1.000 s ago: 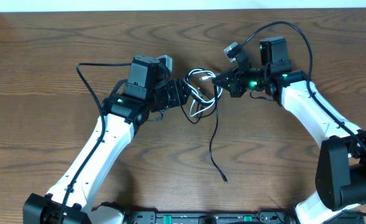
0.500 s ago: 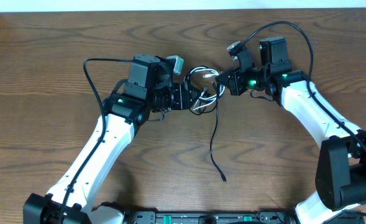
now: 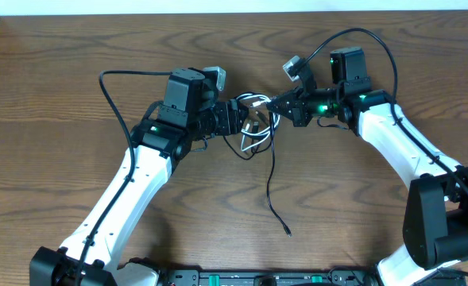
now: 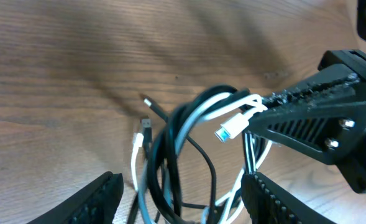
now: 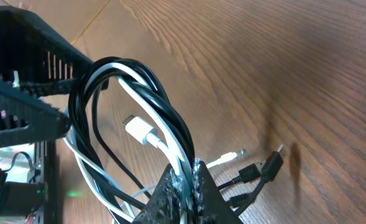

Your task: Untangle cables

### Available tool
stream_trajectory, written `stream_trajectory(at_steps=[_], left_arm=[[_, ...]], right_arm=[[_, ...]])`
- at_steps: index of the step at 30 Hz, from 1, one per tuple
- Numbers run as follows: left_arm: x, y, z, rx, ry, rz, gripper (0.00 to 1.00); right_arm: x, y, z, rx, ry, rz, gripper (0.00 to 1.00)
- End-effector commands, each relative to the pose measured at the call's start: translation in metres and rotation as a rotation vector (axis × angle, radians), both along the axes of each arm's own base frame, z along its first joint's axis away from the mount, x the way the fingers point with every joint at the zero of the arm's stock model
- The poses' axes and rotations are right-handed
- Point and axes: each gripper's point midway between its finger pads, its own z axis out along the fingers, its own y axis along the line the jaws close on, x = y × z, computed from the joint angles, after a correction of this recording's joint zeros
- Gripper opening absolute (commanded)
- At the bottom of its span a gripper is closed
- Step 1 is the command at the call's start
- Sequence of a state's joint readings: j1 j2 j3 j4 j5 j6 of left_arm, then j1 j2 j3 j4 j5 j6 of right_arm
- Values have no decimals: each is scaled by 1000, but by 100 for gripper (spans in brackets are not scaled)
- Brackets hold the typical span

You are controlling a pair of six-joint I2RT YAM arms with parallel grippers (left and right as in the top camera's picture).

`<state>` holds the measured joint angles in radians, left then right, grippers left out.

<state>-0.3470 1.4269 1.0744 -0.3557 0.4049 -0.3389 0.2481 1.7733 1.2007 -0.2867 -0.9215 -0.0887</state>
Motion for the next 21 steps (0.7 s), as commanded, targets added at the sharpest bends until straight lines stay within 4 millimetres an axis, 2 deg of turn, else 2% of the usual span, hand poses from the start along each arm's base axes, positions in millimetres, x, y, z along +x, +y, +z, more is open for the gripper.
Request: stream_trajectory(at_steps=[1, 8, 10, 11, 14, 16, 17, 20, 21], left_arm=[[5, 6, 5, 34, -40, 11, 64], [3, 3, 5, 20, -33, 1, 59], [3, 3, 5, 20, -33, 1, 53], [3, 3, 5, 20, -33, 1, 47], [3, 3, 5, 21, -31, 1, 15], [3, 4, 4, 22, -30, 1, 8], [3, 4, 4, 23, -30, 2, 8], [7, 10, 3, 52, -39, 32, 7], [9, 14, 1, 71, -44, 52, 7]], right_arm=[[-7, 7, 14, 35, -33, 46, 1], [-14, 13, 19, 68, -29, 84, 1], [-15, 14, 19, 68, -29, 87, 1], [-15, 15, 19, 68, -31, 90, 1], [-14, 14, 18, 55, -35, 80, 1], [-12, 13, 16, 43, -37, 69, 3], [-11, 12, 15, 36, -39, 63, 9], [-9, 10, 14, 30, -32, 48, 35], [-7, 9, 14, 32, -24, 39, 40]])
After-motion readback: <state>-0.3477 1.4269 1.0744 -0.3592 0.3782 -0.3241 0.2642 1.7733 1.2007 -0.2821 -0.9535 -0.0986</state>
